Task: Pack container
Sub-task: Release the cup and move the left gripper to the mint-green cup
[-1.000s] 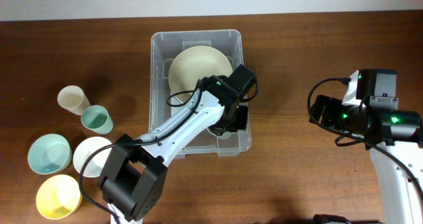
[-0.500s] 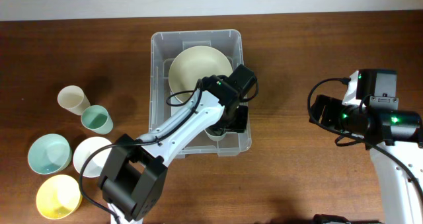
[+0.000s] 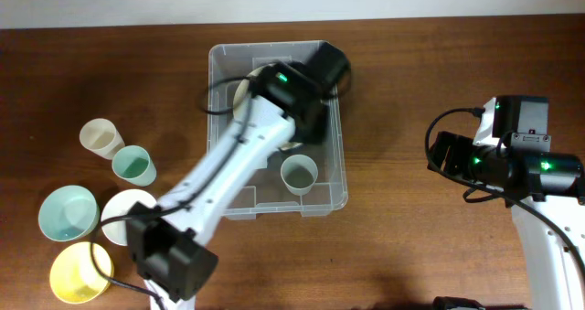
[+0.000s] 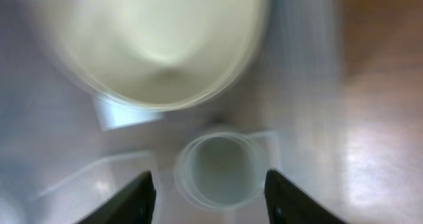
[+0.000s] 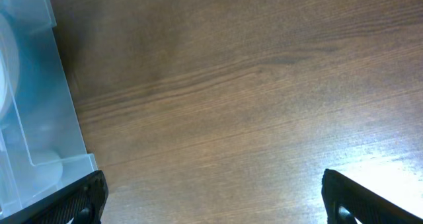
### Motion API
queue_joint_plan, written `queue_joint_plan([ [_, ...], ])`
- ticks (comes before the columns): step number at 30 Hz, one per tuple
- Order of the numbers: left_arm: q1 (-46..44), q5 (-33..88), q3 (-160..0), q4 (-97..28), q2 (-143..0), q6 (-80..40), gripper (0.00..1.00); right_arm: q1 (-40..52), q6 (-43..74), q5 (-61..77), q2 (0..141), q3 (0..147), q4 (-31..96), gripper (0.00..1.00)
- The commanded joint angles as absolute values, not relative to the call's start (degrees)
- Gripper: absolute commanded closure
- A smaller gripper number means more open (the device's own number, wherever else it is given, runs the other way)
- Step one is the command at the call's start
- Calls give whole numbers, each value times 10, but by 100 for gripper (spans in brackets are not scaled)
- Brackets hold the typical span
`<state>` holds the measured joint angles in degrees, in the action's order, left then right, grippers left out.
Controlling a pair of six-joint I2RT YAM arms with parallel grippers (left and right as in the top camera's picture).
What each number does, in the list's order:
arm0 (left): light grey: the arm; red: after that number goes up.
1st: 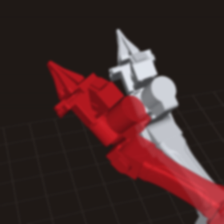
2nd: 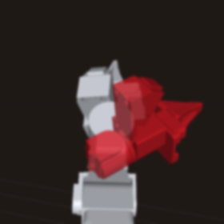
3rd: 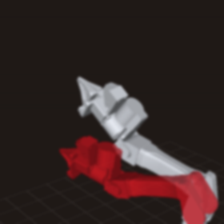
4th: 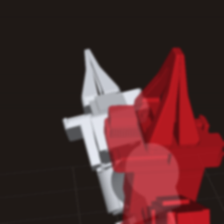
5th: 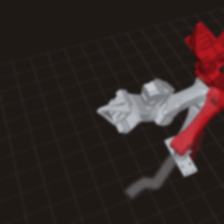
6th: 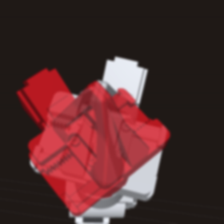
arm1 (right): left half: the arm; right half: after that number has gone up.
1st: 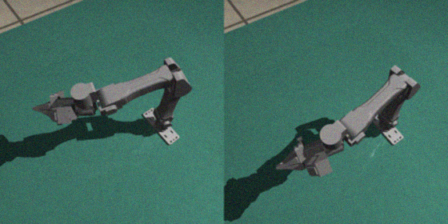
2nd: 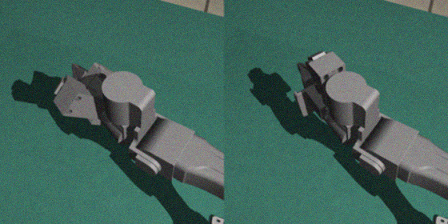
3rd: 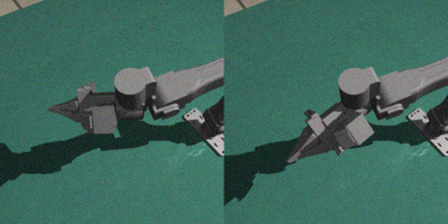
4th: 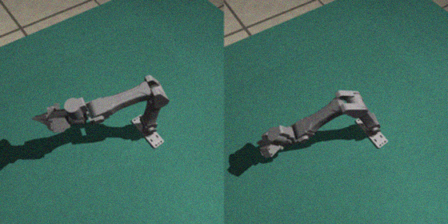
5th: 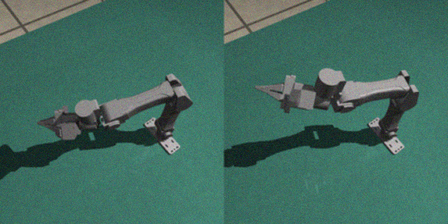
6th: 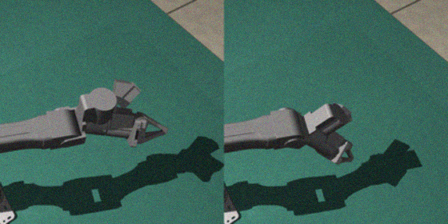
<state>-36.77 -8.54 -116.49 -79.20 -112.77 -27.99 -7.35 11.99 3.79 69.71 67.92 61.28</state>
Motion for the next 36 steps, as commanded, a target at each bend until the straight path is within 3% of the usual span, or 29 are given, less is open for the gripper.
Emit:
queue_joint_plan([
  [1, -256, -159, -1214, -830, -1069, -280, 41, -72, 123, 39, 695, 681, 612, 1],
  [7, 1, -133, -1201, -919, -1023, -319, 25, -72, 123, 39, 695, 681, 609, 1],
  [10, 52, -126, -1145, -889, -1023, -303, 23, -72, 123, 39, 695, 681, 606, 1],
  [18, 78, -106, -900, -724, -1023, -297, 17, -72, 123, 39, 695, 681, 608, 1],
  [25, 97, -81, -789, -591, -1034, -229, 17, -72, 123, 39, 695, 681, 609, 1],
  [32, 98, -42, -788, -540, -1105, -176, 23, -72, 123, 39, 695, 681, 615, 1],
  [35, 98, -43, -792, -536, -1104, -176, 38, -72, 123, 39, 695, 681, 617, 1],
  [36, 98, -43, -795, -536, -1104, -176, 47, -72, 123, 39, 695, 681, 617, 1],
])
